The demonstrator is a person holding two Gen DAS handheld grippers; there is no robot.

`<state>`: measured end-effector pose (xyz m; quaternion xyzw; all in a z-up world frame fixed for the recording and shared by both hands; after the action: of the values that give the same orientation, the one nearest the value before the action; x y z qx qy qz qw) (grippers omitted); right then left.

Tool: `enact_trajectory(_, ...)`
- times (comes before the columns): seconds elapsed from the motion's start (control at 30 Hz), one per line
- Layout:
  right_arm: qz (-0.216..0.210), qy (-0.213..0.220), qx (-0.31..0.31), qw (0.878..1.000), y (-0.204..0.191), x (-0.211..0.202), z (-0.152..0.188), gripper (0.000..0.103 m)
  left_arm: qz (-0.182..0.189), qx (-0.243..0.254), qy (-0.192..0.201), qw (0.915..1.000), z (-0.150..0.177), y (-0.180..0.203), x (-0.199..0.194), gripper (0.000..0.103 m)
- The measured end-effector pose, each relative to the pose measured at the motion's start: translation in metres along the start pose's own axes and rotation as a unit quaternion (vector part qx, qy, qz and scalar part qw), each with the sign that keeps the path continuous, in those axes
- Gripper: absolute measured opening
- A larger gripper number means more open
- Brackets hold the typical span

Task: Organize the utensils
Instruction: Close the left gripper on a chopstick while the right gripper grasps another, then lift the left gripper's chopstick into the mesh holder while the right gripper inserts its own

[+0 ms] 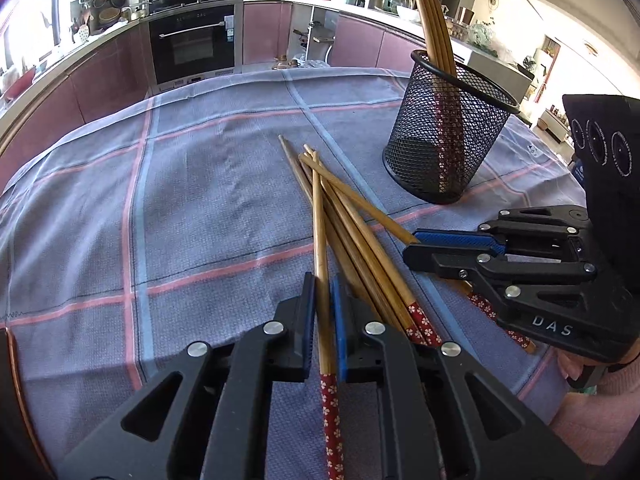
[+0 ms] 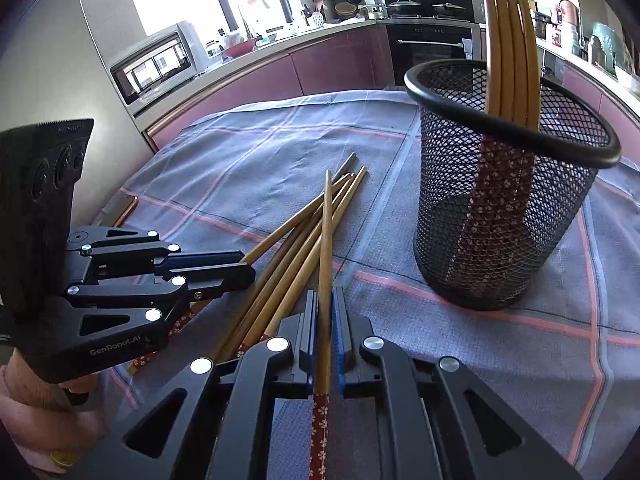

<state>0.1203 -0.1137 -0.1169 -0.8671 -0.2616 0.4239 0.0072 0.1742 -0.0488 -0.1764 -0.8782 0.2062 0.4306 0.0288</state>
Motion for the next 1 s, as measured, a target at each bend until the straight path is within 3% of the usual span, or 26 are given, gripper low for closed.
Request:
enact_trajectory(0.23, -0.004, 0.001, -0.004, 1.000, -0.002, 0.003, -0.003, 0.006, 0.019, 0.000, -0.008, 0.9998, -0.011, -0.002, 0.008, 0.012)
enact_trajectory(0.47, 0.001, 0.033, -0.015, 0.999, -0.003, -0.017, -0.007, 0.006, 0.007, -0.007, -0.001, 1.0000, -0.011, 0.000, 0.006, 0.008)
enact_trajectory(1.0, -0.001, 0.128, -0.005, 0.992, 0.010, -0.091, -0.032, 0.006, 0.066, -0.003, 0.088, 0.9940, -0.043, 0.020, -0.072, 0.008)
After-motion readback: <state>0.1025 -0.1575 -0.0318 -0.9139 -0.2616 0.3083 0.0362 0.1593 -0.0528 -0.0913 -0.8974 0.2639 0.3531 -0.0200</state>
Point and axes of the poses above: each gripper's, at about its wrist camera, not at the fingertips, and x roughly the way its jaws point, y to its right, z to its underside, the point moved 7 cm from there along x, roughly the way its jaws point, and after that the axes turned 2 degrees about y, right-handed, at the moved point
